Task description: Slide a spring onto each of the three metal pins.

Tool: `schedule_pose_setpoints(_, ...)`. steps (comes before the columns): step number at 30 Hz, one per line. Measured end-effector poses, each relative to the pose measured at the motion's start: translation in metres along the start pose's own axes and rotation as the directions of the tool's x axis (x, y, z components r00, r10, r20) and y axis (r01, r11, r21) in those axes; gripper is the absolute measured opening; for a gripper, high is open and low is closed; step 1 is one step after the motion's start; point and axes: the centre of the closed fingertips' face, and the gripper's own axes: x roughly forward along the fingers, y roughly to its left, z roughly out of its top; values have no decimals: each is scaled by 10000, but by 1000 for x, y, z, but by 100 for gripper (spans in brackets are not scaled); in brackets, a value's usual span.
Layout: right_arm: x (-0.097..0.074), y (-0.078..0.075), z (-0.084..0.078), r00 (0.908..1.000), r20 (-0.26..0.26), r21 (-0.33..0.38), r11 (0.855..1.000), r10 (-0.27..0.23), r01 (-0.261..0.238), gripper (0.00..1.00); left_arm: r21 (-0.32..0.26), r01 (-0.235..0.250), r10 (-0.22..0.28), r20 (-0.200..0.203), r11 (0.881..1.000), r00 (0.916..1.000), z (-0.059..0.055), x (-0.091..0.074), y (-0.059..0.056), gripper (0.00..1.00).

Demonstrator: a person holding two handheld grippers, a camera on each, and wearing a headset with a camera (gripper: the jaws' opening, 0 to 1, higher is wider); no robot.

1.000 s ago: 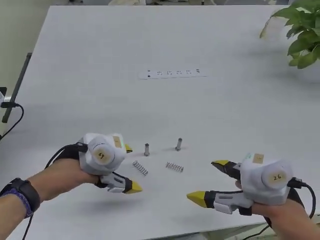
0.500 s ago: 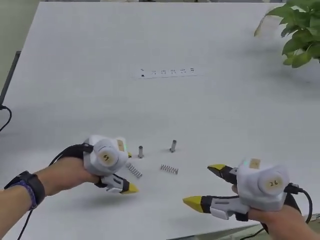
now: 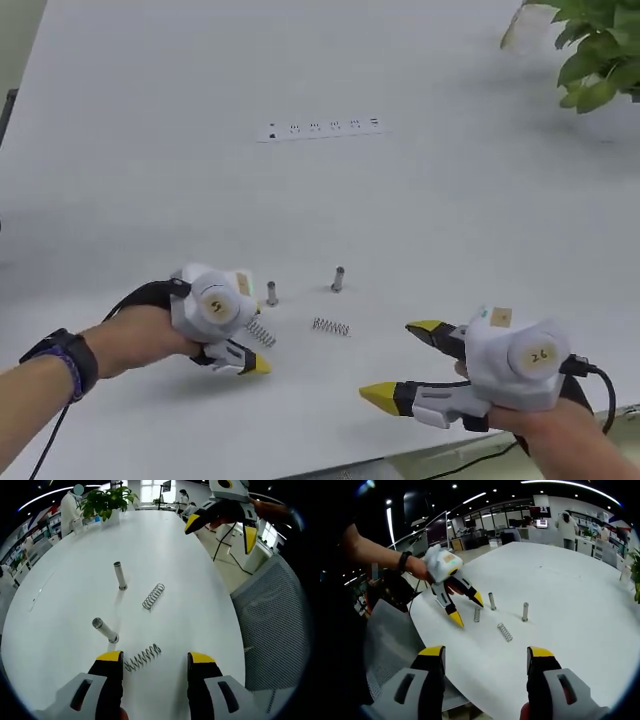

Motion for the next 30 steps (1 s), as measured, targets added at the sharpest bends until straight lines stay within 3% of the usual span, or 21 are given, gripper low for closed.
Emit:
schedule_pose_setpoints(12, 0, -3, -1, 10000, 36, 90, 10000, -2, 2, 62, 141, 54, -47, -474, 9999, 9989, -12, 4, 3, 38)
schedule_pose_setpoints(30, 2, 0, -1, 9999, 72, 74, 9999, 72, -73, 62, 37, -192, 194, -739, 9998, 9971, -18, 1, 6, 21)
